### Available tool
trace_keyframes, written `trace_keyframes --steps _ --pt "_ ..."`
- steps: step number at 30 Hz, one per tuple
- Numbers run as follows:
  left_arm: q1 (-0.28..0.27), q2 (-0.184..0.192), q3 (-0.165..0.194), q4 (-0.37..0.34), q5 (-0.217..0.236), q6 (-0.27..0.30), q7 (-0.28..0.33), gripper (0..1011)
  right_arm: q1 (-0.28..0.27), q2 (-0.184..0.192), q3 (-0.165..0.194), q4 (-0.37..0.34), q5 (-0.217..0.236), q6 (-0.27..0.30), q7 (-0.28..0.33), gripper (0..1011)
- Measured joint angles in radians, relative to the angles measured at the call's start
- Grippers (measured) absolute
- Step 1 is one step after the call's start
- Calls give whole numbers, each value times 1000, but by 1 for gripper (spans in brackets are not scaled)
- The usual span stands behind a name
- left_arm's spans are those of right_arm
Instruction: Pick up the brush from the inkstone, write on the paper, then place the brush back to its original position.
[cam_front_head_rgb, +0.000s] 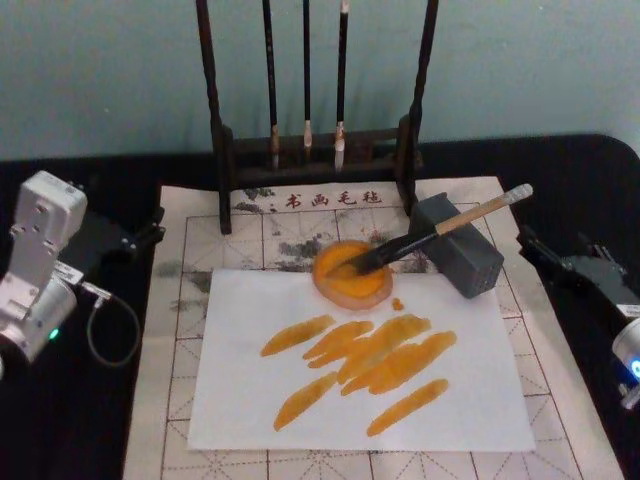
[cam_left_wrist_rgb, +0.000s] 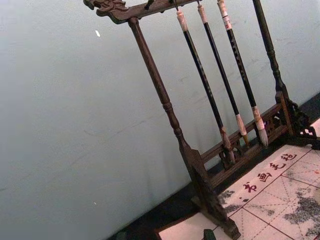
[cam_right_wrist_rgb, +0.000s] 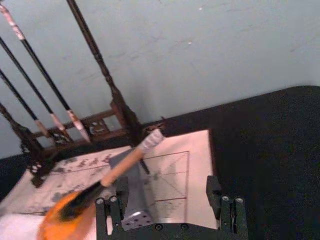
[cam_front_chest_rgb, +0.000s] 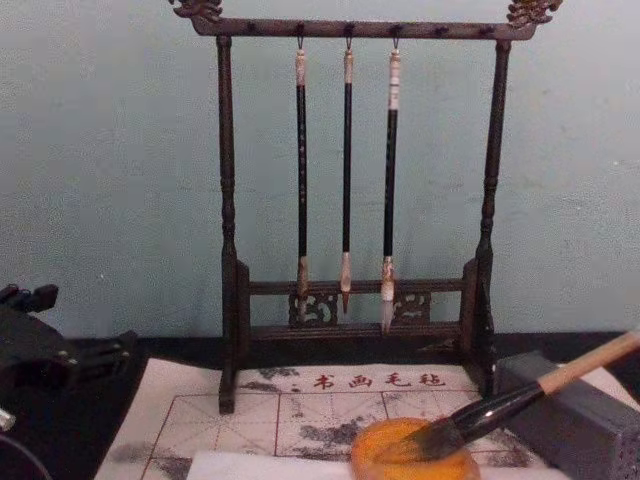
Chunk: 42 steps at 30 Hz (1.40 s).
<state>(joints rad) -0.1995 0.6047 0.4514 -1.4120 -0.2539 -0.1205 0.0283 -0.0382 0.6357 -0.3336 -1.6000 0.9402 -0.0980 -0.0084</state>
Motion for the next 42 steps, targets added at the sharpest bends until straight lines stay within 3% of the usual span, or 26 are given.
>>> trace_keyframes --steps 9,42 --pt "0 0 0 0 0 0 0 1001 -15 -6 17 -1 -41 1 -25 1000" --pt "0 0 0 0 0 0 0 1001 -13 -4 14 0 -39 3 -24 1000"
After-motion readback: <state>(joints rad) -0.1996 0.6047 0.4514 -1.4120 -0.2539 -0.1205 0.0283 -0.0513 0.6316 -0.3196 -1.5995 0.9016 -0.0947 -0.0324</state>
